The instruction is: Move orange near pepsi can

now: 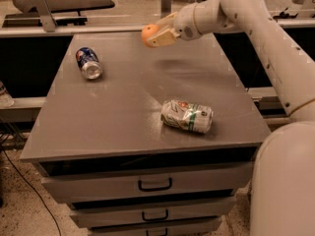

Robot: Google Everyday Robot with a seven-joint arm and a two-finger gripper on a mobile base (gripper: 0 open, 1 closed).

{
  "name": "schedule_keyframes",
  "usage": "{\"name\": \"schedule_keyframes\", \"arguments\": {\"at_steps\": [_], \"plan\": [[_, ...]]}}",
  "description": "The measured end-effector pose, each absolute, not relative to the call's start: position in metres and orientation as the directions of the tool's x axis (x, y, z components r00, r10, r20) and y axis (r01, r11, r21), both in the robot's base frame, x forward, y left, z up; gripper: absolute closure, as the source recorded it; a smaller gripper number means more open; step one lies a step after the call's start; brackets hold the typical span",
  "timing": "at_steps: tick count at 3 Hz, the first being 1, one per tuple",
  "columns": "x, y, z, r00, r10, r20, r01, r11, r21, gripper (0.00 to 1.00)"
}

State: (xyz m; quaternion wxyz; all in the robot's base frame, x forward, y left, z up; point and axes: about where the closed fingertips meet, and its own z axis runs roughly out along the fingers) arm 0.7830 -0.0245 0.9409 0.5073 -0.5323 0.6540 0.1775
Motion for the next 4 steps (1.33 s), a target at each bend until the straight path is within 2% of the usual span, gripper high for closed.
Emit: {"name": "schedule_keyframes", "arguments": {"at_steps": [1,3,4], "plan": [[0.768,0.024,0.932,0.105,-0.491,-0.865,-0.917,0.288,-0.275,1.0],[0.749,0.067,0.898,0.053,-0.488,-0.871,-0.958,0.221,-0.182,1.0],[0.742,0.08,0.886,0.021,-0.479,-0.878,-0.972,0.197,-0.13,0.82]]}}
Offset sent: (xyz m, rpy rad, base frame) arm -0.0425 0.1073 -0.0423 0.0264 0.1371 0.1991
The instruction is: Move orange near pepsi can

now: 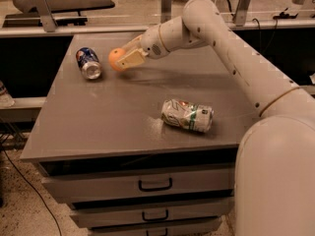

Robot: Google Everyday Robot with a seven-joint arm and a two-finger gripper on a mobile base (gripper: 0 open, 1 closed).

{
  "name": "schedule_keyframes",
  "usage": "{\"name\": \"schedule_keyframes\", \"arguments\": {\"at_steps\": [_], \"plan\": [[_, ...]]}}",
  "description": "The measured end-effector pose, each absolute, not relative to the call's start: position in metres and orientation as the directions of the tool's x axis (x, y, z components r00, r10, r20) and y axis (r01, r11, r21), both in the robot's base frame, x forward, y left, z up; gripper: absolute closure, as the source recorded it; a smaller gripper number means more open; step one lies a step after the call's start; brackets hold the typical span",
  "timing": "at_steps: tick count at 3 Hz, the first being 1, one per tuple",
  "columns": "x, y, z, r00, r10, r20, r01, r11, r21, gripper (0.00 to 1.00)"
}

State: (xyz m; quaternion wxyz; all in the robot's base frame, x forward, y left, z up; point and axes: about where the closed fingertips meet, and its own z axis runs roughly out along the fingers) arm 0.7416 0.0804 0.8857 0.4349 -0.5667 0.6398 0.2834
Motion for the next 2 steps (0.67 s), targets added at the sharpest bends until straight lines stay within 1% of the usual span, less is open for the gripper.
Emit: {"name": "schedule_keyframes", "arguments": {"at_steps": [1,2], "plan": [[0.7329,0.1014,0.8829,0.012,-0.453,-0.891,-0.984,0.154,-0.092,0.5],[0.7292,0.1107,0.8828,0.011,-0.441,-0.898,-0.988,0.136,-0.078,0.28]]}}
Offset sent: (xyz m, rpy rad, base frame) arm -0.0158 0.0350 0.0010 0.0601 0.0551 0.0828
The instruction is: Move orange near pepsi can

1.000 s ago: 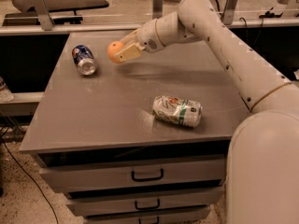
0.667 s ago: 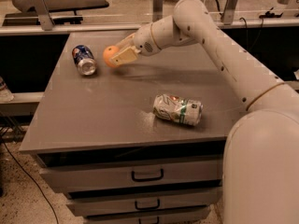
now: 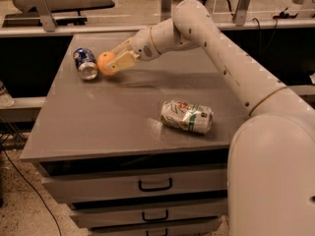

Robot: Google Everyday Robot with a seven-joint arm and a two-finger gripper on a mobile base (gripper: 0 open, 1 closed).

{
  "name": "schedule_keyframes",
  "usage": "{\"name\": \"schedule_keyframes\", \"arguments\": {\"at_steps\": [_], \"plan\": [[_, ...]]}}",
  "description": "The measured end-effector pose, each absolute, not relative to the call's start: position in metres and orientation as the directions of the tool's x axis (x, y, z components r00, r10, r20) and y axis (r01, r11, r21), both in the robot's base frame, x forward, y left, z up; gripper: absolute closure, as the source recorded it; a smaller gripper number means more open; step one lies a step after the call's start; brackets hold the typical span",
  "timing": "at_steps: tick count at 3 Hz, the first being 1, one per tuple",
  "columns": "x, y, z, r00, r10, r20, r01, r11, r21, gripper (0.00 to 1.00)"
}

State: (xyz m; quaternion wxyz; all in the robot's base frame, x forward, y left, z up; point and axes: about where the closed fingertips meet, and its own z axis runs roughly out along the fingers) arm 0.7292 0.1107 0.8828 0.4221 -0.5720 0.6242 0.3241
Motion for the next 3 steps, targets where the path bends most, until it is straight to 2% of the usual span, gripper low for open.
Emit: {"name": "schedule_keyframes", "arguments": {"at_steps": [1,2,3], "plan": [[0.7272,0.1137,0.8786,-0.001,-0.436,-0.9,-0.989,0.132,-0.063,0.04],[0.7229,0.1127,0.8769,-0.014,-0.422,-0.906,-0.988,0.144,-0.051,0.0],[0.7221,0.1122,0.8784,-0.012,-0.42,-0.908,-0.988,0.145,-0.054,0.0]]}}
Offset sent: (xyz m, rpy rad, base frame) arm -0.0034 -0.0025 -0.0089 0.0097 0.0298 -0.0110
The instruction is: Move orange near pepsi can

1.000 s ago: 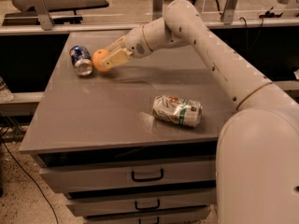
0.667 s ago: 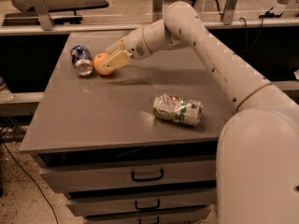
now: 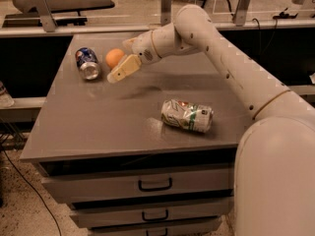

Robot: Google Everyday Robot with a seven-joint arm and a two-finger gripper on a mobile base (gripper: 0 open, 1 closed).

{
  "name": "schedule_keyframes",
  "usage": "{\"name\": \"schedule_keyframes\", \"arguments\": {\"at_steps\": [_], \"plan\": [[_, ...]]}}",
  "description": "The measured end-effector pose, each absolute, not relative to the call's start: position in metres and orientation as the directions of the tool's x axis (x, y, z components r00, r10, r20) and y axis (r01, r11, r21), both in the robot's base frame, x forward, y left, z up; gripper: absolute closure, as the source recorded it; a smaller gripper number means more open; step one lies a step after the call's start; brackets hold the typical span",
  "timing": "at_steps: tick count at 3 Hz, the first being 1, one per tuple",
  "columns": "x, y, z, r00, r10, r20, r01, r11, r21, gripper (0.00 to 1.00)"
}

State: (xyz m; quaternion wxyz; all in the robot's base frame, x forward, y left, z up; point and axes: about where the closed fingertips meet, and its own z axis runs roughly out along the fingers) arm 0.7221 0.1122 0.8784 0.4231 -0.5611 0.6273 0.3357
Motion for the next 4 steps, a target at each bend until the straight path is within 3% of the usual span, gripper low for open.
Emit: {"name": "schedule_keyframes", "arguments": {"at_steps": [2,4], "plan": [[0.729,0.073,0.908,0.013,-0.404,-0.915,-0.966,0.232,-0.116,0.0],[0.719,-0.033,0.978,0.124,-0.459,-0.88,-0.859,0.395,-0.327,0.0]]}}
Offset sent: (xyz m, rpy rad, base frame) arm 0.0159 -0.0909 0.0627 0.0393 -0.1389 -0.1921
